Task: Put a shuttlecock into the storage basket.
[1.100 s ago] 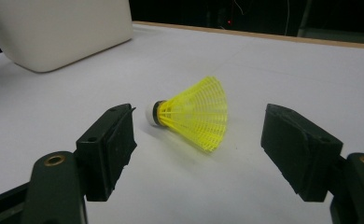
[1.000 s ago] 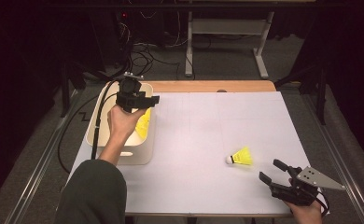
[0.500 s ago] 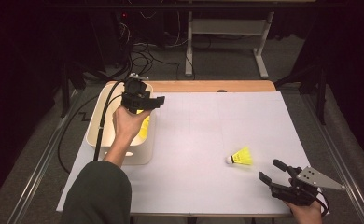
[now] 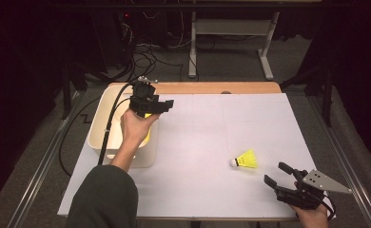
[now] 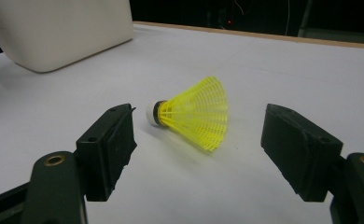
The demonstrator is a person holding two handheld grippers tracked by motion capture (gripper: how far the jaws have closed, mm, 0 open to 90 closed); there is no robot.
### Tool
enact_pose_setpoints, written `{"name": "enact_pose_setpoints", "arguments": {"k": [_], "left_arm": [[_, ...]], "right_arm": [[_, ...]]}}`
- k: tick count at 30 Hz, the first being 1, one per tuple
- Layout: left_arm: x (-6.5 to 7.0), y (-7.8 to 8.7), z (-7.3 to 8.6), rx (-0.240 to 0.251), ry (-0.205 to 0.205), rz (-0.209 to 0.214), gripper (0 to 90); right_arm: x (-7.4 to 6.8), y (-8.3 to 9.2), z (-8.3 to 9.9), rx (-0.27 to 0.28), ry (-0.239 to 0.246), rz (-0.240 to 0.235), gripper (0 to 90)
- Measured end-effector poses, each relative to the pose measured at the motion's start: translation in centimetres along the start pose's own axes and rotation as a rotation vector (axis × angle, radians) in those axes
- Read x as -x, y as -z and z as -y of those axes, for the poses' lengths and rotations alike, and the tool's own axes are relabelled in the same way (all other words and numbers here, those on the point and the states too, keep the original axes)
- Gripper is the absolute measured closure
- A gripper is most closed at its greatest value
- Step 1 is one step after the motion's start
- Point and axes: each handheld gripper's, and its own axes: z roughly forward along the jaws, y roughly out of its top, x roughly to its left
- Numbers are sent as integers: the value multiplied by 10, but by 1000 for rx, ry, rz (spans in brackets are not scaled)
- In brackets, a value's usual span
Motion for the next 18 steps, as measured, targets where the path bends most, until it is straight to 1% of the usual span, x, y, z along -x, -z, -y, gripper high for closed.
{"name": "enact_pose_setpoints", "arguments": {"k": [14, 18], "left_arm": [[11, -5, 1, -4, -10, 18, 391], [14, -8, 1, -15, -25, 13, 391]], "right_arm": [[0, 0, 0, 0, 0, -2, 264], [0, 0, 0, 1, 1, -3, 264]]}}
